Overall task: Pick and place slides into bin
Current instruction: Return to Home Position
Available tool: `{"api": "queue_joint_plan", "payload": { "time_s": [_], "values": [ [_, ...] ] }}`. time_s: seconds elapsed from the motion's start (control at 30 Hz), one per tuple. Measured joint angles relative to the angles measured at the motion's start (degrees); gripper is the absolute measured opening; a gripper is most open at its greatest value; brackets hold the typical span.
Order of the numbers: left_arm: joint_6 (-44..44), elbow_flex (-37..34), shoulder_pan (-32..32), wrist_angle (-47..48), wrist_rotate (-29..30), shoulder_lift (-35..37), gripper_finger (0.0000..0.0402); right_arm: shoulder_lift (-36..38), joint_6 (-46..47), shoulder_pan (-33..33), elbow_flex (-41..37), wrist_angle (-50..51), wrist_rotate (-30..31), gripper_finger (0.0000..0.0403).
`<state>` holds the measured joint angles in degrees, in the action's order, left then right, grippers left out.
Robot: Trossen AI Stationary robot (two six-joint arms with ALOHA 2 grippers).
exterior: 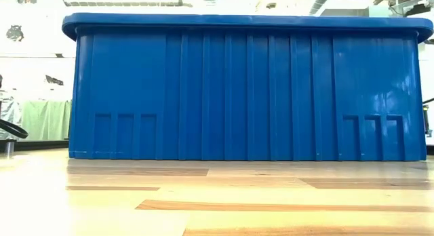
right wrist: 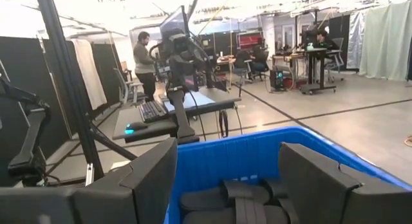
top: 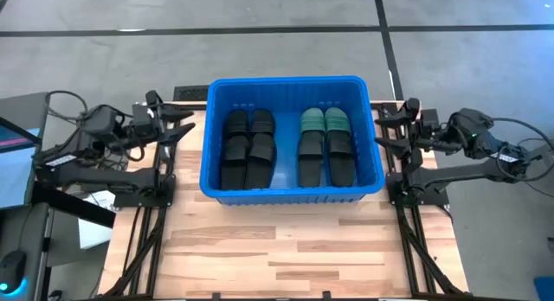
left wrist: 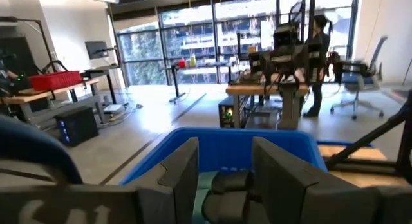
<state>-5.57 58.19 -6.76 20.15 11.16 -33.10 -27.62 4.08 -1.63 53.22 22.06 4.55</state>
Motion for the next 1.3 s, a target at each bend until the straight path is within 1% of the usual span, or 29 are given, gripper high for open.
{"api": "queue_joint_plan", "payload": {
  "time_s": [0.17, 0.27, 0.53, 0.73, 0.83, 0.93, 1.17, 1.3],
  "values": [
    [2.2, -3.4, 0.0, -0.6, -1.8, 3.5, 0.0133, 0.0, 0.0, 0.0, -0.1, 1.0, 0.0, 0.0256],
    [2.3, -3.8, 0.0, -0.6, -3.4, 3.5, 0.0133, -0.1, 0.0, 0.0, -0.1, 1.0, 0.0, 0.0256],
    [2.4, -3.8, 0.0, -0.1, -4.0, 3.1, 0.0133, -0.1, 0.4, 0.0, -0.1, 1.0, 0.0, 0.0256],
    [3.1, -3.8, 0.0, 1.3, -13.3, 3.2, 0.0133, -0.1, 0.7, 0.0, -0.1, 2.9, -0.1, 0.0256],
    [4.6, -3.8, 0.0, 4.3, -15.7, 3.1, 0.0133, -0.1, 1.8, 0.0, -0.1, 4.6, -0.2, 0.0256],
    [5.4, -3.8, 0.0, 5.0, -16.8, 3.1, 0.0133, -0.1, 2.0, 0.0, -0.1, 5.0, -0.2, 0.0256],
    [6.3, -3.8, 0.0, 8.4, -16.7, 3.1, 0.0133, -0.1, 2.0, 0.0, -0.1, 5.0, -0.2, 0.0256],
    [3.9, -3.8, 0.0, 8.3, -15.4, 3.1, 0.0133, -0.1, 2.2, 0.0, -0.1, 5.0, -0.2, 0.0256]
  ]
}}
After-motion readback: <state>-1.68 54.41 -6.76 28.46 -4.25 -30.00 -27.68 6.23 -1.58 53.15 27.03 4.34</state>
